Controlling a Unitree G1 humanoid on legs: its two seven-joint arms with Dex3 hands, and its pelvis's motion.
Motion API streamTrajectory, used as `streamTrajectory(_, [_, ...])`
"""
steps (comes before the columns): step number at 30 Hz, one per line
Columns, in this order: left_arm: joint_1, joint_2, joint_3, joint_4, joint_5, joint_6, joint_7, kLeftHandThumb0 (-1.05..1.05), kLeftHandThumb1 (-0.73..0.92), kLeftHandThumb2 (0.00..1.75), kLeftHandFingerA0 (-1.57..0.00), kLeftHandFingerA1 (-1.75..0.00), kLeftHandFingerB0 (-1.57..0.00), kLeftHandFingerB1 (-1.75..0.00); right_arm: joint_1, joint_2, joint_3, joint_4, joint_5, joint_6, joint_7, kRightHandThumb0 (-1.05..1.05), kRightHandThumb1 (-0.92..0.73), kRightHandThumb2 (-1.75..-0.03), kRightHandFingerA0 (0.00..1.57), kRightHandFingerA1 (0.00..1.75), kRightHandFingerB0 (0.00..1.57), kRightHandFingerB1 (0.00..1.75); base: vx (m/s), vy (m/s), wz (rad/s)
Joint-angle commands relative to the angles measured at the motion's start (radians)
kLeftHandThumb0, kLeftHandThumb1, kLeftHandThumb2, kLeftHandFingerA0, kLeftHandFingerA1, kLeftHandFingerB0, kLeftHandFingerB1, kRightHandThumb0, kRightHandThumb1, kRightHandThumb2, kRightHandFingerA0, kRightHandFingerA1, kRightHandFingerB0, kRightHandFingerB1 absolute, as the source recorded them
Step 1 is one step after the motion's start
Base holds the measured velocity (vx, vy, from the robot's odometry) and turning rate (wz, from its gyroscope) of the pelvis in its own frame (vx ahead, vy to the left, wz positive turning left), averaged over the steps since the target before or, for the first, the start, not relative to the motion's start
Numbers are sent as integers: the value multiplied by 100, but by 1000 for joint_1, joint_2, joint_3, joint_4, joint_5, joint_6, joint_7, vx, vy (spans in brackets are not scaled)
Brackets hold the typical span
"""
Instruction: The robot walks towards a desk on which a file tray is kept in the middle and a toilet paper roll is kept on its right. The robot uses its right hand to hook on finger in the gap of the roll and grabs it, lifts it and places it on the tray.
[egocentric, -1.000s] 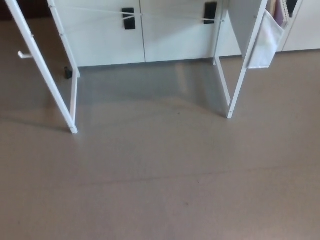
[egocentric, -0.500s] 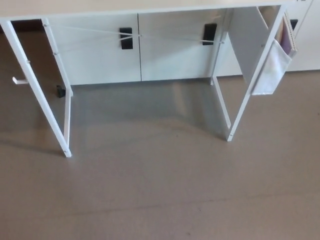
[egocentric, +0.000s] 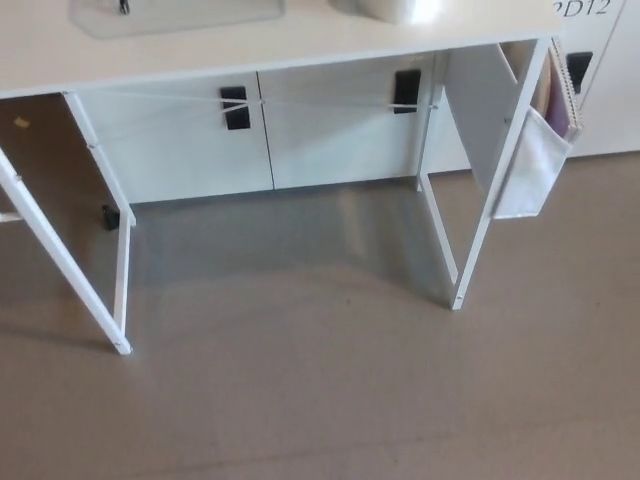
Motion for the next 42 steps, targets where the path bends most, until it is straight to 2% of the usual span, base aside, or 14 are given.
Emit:
streamTrajectory(1, [5,12,12,1,0,28,4,-105,75,125,-20,-72,-4,-57,4,-6,-5,3,11,-5,-5,-82,-75,-63,9,28,8,24,215,140,-12])
streamTrajectory(4, [0,14,0,10,11,19,-3,-105,75,127,-23,-74,-5,-59,4,-6,-6,3,11,-6,-5,-82,-75,-63,9,28,8,24,336,182,8])
streamTrajectory(5, [0,14,6,9,4,19,-6,-105,75,125,-11,-70,-9,-54,4,-6,-6,2,10,-6,-5,-82,-75,-63,9,28,8,24,379,153,13])
streamTrajectory(6, [1,13,15,11,-9,16,-20,-105,75,125,-11,-70,-9,-54,4,-6,-6,2,10,-6,-5,-82,-75,-63,9,28,8,24,231,122,7])
streamTrajectory(7, [4,15,9,4,0,17,-13,-105,78,126,-21,-72,-4,-56,4,-6,-6,2,10,-6,-5,-82,-75,-63,9,28,8,24,190,61,7])
streamTrajectory(10, [-5,12,7,0,3,22,-11,-105,77,125,-15,-70,-8,-54,4,-5,-9,3,14,-5,-6,-82,-75,-63,9,28,8,24,200,43,7])
streamTrajectory(14, [-9,14,-6,-1,17,22,-2,-105,77,126,-21,-72,-4,-56,3,-2,-9,5,14,-5,-6,-82,-75,-63,9,28,8,24,205,-67,9])
streamTrajectory(18, [-15,15,-9,-6,16,25,-4,-105,78,126,-19,-71,-6,-55,3,2,-11,9,14,-7,-8,-82,-75,-63,9,28,8,24,244,-146,2])
streamTrajectory(21, [-13,12,15,-17,-9,42,-9,-104,78,124,-9,-65,-10,-49,1,4,-12,11,14,-8,-8,-82,-75,-63,9,28,8,24,303,-77,13])
streamTrajectory(23, [-23,15,9,-4,0,37,-7,-105,76,124,-15,-69,-8,-53,0,7,-12,14,15,-9,-9,-82,-75,-63,9,28,8,24,195,-102,0])
streamTrajectory(28, [-48,8,34,24,-19,48,-16,-105,71,123,-7,-68,-10,-54,1,11,-13,19,17,-12,-11,-82,-75,-63,9,28,8,24,141,-13,-9])
streamTrajectory(31, [-38,12,12,15,10,25,-11,-105,76,126,-14,-71,-8,-55,1,11,-13,19,17,-12,-11,-82,-75,-63,9,28,8,24,170,118,-9])
streamTrajectory(39, [-54,9,5,19,13,23,-13,-105,75,126,-10,-70,-10,-55,0,14,-18,18,19,-12,-12,-82,-75,-63,9,28,8,24,272,177,0])
streamTrajectory(42, [-59,9,-4,18,22,35,0,-105,75,127,-15,-71,-7,-56,0,14,-18,18,18,-12,-12,-82,-75,-63,9,28,8,24,239,-11,9])
